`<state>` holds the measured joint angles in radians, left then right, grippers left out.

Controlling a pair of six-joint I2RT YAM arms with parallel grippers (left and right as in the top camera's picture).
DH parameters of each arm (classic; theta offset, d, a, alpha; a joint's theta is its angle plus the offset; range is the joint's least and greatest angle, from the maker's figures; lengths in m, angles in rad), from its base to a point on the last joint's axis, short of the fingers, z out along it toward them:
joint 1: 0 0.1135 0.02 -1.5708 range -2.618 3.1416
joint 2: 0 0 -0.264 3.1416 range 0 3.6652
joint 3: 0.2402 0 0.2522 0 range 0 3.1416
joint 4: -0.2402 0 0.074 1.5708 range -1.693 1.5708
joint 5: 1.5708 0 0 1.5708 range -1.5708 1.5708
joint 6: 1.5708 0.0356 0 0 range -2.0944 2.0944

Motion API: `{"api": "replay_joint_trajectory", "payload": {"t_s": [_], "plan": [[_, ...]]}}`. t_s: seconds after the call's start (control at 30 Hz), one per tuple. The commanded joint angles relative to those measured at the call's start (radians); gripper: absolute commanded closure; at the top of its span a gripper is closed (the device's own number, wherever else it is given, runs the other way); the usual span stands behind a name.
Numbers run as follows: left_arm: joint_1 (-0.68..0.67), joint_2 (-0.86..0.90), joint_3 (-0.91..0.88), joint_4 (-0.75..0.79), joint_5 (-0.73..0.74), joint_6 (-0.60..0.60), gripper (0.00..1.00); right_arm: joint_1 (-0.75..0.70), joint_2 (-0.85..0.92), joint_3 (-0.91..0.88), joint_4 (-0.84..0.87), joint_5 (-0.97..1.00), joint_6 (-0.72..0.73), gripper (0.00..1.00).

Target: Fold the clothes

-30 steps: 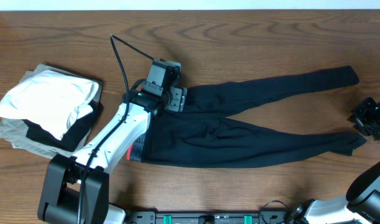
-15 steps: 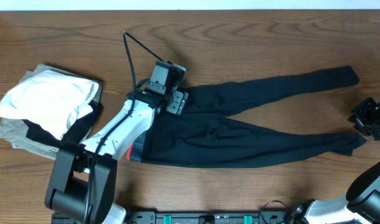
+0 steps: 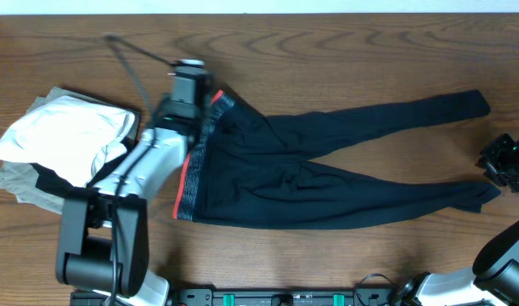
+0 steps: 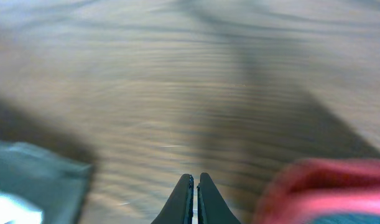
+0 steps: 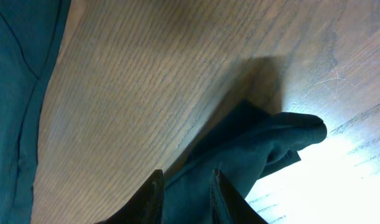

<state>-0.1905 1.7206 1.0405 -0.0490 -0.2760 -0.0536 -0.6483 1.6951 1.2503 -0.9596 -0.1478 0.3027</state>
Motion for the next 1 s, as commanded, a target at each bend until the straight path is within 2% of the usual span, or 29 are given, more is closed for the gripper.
{"api": "replay_joint_trajectory", "payload": {"t_s": [0.0, 0.27, 0.37, 0.47, 0.53, 0.63, 0.7, 0.77, 0.97], "plan": [[0.063, 0.003, 0.016, -0.03, 0.003, -0.121, 0.94, 0.008, 0.005, 0.021, 0.0, 0.011, -0.013, 0.77], [0.025, -0.049, 0.016, -0.183, 0.154, -0.111, 0.94, 0.008, 0.005, 0.021, -0.002, 0.025, -0.013, 0.77], [-0.009, -0.101, 0.016, -0.249, 0.217, -0.03, 0.94, 0.008, 0.005, 0.021, -0.002, 0.033, -0.013, 0.76], [-0.044, -0.139, 0.016, -0.294, 0.301, 0.104, 0.94, 0.008, 0.005, 0.021, 0.0, 0.039, -0.013, 0.77], [-0.063, -0.14, 0.016, -0.303, 0.342, 0.186, 0.94, 0.008, 0.005, 0.021, 0.002, 0.039, -0.012, 0.76], [-0.076, -0.124, 0.016, -0.314, 0.362, 0.236, 0.94, 0.008, 0.005, 0.021, 0.002, 0.039, -0.012, 0.76], [-0.077, -0.104, 0.016, -0.317, 0.434, 0.267, 0.94, 0.008, 0.005, 0.021, 0.002, 0.039, -0.012, 0.77], [-0.077, -0.078, 0.016, -0.316, 0.478, 0.27, 0.94, 0.008, 0.005, 0.021, 0.002, 0.039, -0.012, 0.77], [-0.107, 0.008, 0.016, -0.249, 0.479, 0.286, 0.94, 0.008, 0.005, 0.021, 0.002, 0.039, -0.013, 0.76]]}}
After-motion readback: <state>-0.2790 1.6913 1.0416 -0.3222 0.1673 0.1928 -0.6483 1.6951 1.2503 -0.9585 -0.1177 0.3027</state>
